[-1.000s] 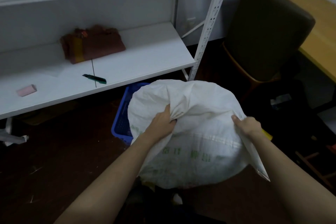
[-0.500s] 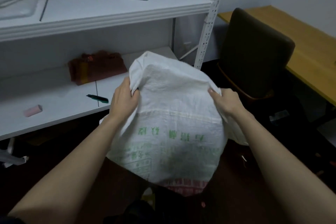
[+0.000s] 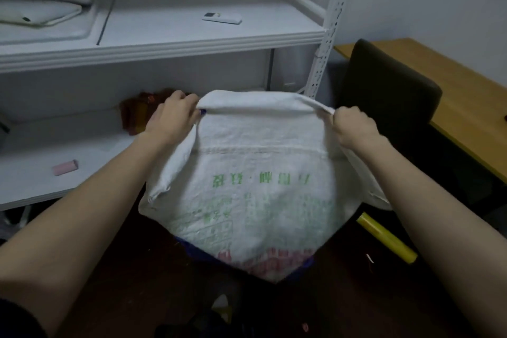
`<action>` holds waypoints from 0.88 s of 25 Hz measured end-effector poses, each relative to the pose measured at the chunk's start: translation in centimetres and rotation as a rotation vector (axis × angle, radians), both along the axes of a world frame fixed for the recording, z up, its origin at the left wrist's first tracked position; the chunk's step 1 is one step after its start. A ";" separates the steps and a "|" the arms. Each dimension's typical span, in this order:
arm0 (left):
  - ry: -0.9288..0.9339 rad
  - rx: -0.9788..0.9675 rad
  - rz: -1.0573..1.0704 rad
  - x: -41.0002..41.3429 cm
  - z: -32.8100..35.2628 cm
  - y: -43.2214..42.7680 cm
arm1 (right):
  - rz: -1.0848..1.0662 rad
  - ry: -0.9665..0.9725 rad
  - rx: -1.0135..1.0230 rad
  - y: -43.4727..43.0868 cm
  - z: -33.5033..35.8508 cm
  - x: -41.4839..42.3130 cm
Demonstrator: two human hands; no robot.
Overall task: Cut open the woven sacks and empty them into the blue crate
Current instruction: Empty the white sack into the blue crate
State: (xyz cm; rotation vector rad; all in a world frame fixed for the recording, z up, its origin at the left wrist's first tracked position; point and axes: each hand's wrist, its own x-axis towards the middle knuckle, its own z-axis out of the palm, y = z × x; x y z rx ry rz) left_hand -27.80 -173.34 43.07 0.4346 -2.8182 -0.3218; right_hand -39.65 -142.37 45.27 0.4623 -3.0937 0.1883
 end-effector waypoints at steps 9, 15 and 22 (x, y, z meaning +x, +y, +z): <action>-0.223 0.016 0.054 2.4 -0.6 5.8 | -0.110 0.052 -0.455 0.2 1.4 0.0; 0.021 -0.108 0.081 2.6 1.0 3.1 | -0.097 0.177 -0.553 0.2 3.0 -0.4; 0.172 0.060 0.111 2.5 1.4 2.1 | -0.074 0.179 -0.663 -0.5 2.4 -0.3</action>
